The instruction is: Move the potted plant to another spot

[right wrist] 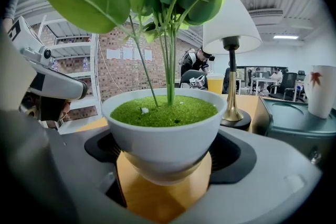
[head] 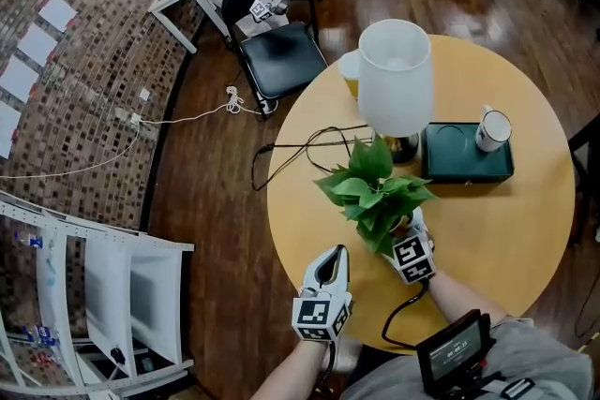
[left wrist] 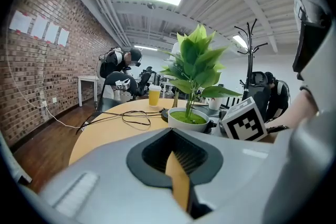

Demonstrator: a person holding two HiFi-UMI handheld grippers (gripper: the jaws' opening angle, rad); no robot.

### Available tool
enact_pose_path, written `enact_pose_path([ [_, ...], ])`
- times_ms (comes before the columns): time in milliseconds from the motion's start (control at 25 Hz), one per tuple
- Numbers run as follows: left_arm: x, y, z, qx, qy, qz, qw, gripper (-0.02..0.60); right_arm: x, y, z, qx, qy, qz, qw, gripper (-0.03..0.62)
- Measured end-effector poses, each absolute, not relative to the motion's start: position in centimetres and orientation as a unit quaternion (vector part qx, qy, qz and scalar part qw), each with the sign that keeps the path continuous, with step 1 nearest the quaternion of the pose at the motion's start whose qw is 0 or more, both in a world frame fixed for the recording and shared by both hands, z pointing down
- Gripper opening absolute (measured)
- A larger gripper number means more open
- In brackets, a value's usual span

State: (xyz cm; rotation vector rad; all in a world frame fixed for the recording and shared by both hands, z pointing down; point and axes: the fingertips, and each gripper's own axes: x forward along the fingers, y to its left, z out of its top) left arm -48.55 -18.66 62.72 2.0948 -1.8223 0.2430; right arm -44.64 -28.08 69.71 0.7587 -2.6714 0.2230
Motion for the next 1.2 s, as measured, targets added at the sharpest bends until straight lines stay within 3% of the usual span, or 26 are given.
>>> enact_pose_path([
  [1200,-47.3,-19.7,64.7,0.747,-0.633,0.095,0.179,0.002,-44.0,-27.6,72.7,0.261,-0.944,0.078,0.187,0.520],
])
